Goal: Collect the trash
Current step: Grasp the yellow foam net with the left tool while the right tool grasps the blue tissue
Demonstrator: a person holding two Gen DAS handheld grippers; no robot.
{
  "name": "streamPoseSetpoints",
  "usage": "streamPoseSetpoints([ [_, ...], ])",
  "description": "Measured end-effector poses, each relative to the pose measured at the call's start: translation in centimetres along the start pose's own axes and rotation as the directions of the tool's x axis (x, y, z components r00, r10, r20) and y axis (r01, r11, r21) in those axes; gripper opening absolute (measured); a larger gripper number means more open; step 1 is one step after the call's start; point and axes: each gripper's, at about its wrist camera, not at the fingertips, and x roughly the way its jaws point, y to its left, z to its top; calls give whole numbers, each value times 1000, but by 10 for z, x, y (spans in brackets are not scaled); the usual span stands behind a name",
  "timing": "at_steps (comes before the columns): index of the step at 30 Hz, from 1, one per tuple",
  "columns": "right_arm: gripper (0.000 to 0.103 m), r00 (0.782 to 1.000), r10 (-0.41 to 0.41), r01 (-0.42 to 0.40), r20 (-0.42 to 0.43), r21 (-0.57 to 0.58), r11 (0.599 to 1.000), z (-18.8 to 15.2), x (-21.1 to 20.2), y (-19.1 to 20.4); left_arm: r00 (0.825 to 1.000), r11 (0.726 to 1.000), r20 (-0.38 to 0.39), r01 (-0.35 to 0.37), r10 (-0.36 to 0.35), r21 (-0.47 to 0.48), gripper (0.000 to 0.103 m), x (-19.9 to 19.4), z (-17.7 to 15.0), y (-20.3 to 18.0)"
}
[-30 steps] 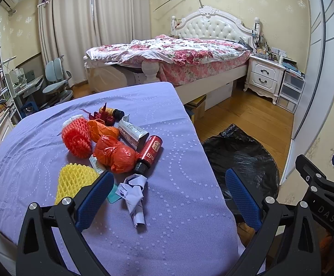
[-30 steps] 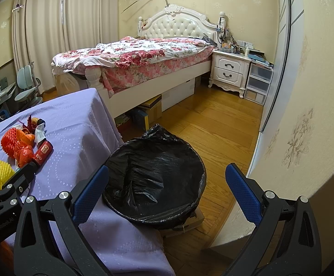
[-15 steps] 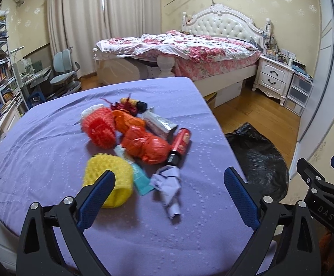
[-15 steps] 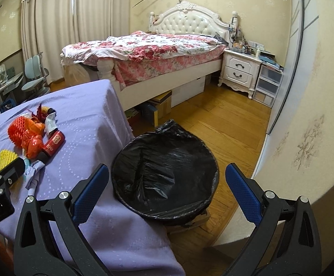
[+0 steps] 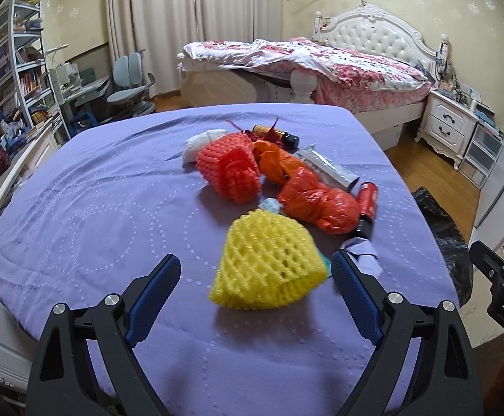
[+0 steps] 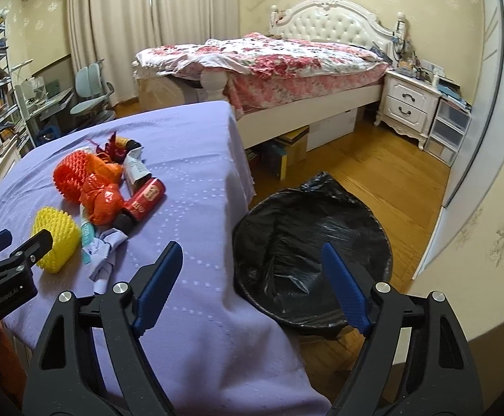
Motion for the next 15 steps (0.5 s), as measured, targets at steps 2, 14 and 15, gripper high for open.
streamPoseSetpoints([
  [2, 80, 1000, 8, -8, -6, -11, 1000, 1, 3, 6, 1000, 1000, -20, 20, -20, -12, 88, 5, 0, 3],
  [14, 81, 998, 38, -40, -47, -52, 998, -1, 18, 26, 996, 998, -56, 68, -69, -13, 58, 20, -7, 9],
  [15, 81, 998, 41, -44, -49, -56, 997, -1, 18, 28, 996, 997, -53, 72, -72, -10, 55, 20, -7, 10],
])
